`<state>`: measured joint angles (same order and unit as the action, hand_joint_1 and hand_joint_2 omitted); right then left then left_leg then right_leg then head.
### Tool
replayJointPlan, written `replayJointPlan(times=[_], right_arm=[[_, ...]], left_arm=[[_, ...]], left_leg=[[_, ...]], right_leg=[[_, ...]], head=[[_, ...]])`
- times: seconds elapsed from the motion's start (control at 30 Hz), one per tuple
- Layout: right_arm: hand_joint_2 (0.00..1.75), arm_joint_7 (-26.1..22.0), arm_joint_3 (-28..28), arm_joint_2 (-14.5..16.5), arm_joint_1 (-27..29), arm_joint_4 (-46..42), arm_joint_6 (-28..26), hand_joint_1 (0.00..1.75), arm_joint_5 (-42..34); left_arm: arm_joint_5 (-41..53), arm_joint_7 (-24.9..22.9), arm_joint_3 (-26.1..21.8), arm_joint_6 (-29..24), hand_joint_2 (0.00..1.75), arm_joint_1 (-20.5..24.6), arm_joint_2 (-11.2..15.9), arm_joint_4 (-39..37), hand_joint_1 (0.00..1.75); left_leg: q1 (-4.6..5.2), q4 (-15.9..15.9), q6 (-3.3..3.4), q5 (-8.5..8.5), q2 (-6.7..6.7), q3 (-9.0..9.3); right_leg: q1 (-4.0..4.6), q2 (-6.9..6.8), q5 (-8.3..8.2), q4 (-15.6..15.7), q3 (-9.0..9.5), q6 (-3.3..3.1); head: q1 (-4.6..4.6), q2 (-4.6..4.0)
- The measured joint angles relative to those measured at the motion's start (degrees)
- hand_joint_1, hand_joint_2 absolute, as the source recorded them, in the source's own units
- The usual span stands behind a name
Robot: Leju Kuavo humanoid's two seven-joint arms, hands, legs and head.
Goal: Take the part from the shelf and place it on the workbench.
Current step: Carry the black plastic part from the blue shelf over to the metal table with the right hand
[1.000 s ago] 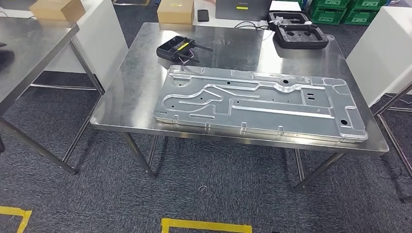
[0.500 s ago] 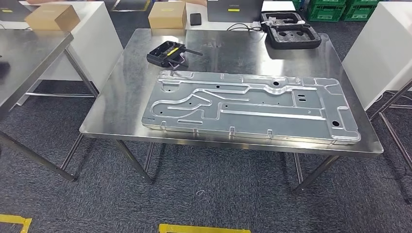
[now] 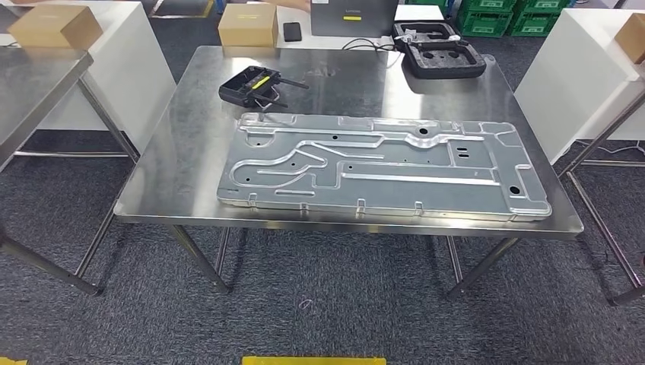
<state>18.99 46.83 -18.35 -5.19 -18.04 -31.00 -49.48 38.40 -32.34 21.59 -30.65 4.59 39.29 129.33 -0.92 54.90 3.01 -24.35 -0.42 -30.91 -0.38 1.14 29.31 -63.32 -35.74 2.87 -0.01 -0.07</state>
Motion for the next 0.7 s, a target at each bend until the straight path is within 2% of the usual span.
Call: replayJointPlan(times=[0.03, 0.07, 0.1, 0.13, 0.17, 0.23, 0.27, 0.3, 0.4, 0.43, 0.47, 0.53, 0.57, 0.6, 0.63, 0.67, 0.7], right_arm=[[0.0, 0.0, 0.0, 0.0, 0.0, 0.0, 0.1, 0.0, -0.1], [0.0, 0.0, 0.0, 0.0, 0.0, 0.0, 0.2, 0.0, -0.1], [0.0, 0.0, 0.0, 0.0, 0.0, 0.0, 0.2, 0.0, -0.1], [0.0, 0.0, 0.0, 0.0, 0.0, 0.0, 0.2, 0.0, 0.0], [0.0, 0.1, 0.0, 0.0, 0.0, 0.0, 0.1, 0.0, 0.2], [0.0, 0.3, 0.1, 0.1, 0.0, 0.0, -0.2, 0.0, 0.7], [0.0, 0.4, 0.1, 0.1, 0.0, 0.0, -0.2, 0.0, 0.8], [0.0, 0.4, 0.1, 0.1, -0.1, 0.0, -0.1, 0.0, 0.9], [0.0, 0.4, 0.1, 0.2, -0.2, 0.0, 0.2, 0.0, 1.0], [0.0, 0.4, 0.1, 0.2, -0.2, 0.0, 0.3, 0.0, 1.1], [0.0, 0.5, 0.1, 0.2, -0.2, 0.0, 0.4, 0.0, 1.2], [0.0, 0.6, 0.1, 0.2, -0.2, 0.0, 0.7, 0.0, 1.3], [0.0, 0.6, 0.1, 0.3, -0.3, 0.0, 0.8, 0.0, 1.4], [0.0, 0.6, 0.1, 0.3, -0.3, 0.0, 0.8, 0.0, 1.4], [0.0, 0.6, 0.1, 0.3, -0.2, 0.0, 0.9, 0.0, 1.5], [0.0, 0.6, 0.1, 0.3, -0.2, 0.0, 0.9, 0.0, 1.5], [0.0, 0.6, 0.1, 0.4, -0.2, 0.0, 0.9, 0.0, 1.5]], left_arm=[[-0.1, 0.0, 0.0, 0.0, 1.75, 0.0, 0.0, 0.0, 1.75], [-0.3, 0.0, 0.1, 0.1, 1.75, 0.0, 0.0, 0.0, 1.75], [-0.4, 0.0, 0.1, 0.1, 1.75, 0.0, 0.0, 0.0, 1.75], [-0.5, 0.1, 0.2, 0.1, 1.75, 0.0, -0.1, 0.0, 1.75], [-0.6, 0.1, 0.2, 0.2, 1.75, 0.0, -0.1, 0.0, 1.75], [-0.8, 0.3, 0.3, 0.4, 1.75, 0.0, -0.1, 0.0, 1.75], [-1.1, 0.5, 0.3, 0.5, 1.75, 0.0, -0.1, 0.0, 1.75], [-1.4, 0.7, 0.3, 0.6, 1.75, 0.0, -0.1, 0.0, 1.75], [-2.4, 1.2, 0.4, 0.7, 1.75, 0.1, 0.0, 0.0, 1.75], [-2.5, 1.2, 0.4, 0.7, 1.75, 0.1, 0.0, 0.0, 1.75], [-2.6, 1.3, 0.3, 0.7, 1.75, 0.1, 0.0, 0.0, 1.75], [-2.6, 1.4, 0.3, 0.7, 1.75, 0.1, 0.0, 0.0, 1.75], [-2.7, 1.5, 0.3, 0.7, 1.75, 0.1, 0.0, 0.0, 1.75], [-2.7, 1.5, 0.3, 0.7, 1.75, 0.1, 0.0, 0.0, 1.75], [-2.8, 1.6, 0.3, 0.7, 1.75, 0.1, 0.0, 0.0, 1.75], [-2.9, 1.6, 0.3, 0.7, 1.75, 0.0, 0.0, 0.0, 1.75], [-2.9, 1.7, 0.3, 0.7, 1.75, 0.1, 0.0, 0.0, 1.75]], left_leg=[[0.0, 0.0, 0.09, -0.02, 0.18, 0.0], [0.01, 0.0, 0.11, -0.05, 0.3, 0.0], [-0.01, 0.0, 0.11, -0.09, 0.37, 0.03], [-0.04, 0.0, 0.07, -0.15, 0.4, 0.1], [-0.09, 0.1, -0.03, -0.23, 0.4, 0.22], [-0.01, 0.2, -0.46, -0.52, 0.41, 0.45], [0.09, 0.2, -0.76, -0.65, 0.42, 0.51], [0.2, 0.2, -1.07, -0.75, 0.44, 0.55], [0.03, 0.3, -2.03, -1.09, 0.48, 0.56], [-0.09, 1.4, -2.29, -1.81, 0.47, 0.1], [-0.16, 3.8, -2.52, -3.14, 0.45, -0.99], [-0.2, 11.7, -2.81, -6.72, 0.43, -4.85], [-0.2, 15.6, -2.91, -7.99, 0.43, -6.89], [-0.2, 17.9, -2.93, -8.33, 0.43, -8.23], [-0.19, 17.8, -2.86, -7.51, 0.43, -8.45], [-0.16, 15.5, -2.71, -5.8, 0.42, -7.56], [-0.09, 11.4, -2.42, -3.55, 0.41, -5.72]], right_leg=[[-0.09, -0.22, 1.88, -4.2, -1.93, 0.19], [-0.16, -0.31, 3.07, -7.6, -3.59, 0.36], [-0.26, -0.36, 3.16, -9.1, -4.35, 0.49], [-0.35, -0.45, 2.18, -8.4, -3.99, 0.58], [-0.46, -0.6, 0.29, -5.3, -2.46, 0.61], [-0.5, -1.11, -3.27, 3.1, 1.7, 0.51], [-0.45, -1.28, -4.17, 6.1, 3.09, 0.3], [-0.32, -1.35, -4.34, 7.4, 3.71, 0.03], [-0.13, -1.17, -4.21, 7.9, 3.87, -1.08], [-0.2, -1.18, -4.24, 8.0, 3.97, -1.47], [-0.31, -1.21, -4.26, 8.1, 4.09, -1.82], [-0.31, -1.16, -4.08, 8.1, 4.19, -2.33], [-0.26, -1.08, -3.97, 8.1, 4.25, -2.48], [-0.22, -0.97, -3.83, 8.1, 4.37, -2.53], [-0.18, -0.85, -3.67, 8.1, 4.59, -2.52], [-0.16, -0.72, -3.48, 8.1, 4.89, -2.45], [-0.15, -0.6, -3.25, 8.1, 5.27, -2.31]], head=[[0.02, 0.0], [0.02, 0.0], [0.02, 0.0], [0.01, 0.0], [0.01, 0.0], [0.01, 0.0], [0.01, 0.0], [0.0, 0.0], [-0.01, 0.0], [-0.05, 0.0], [-0.09, 0.0], [-0.19, 0.0], [-0.2, 0.0], [-0.21, 0.0], [-0.22, 0.0], [-0.22, 0.0], [-0.23, 0.0]])
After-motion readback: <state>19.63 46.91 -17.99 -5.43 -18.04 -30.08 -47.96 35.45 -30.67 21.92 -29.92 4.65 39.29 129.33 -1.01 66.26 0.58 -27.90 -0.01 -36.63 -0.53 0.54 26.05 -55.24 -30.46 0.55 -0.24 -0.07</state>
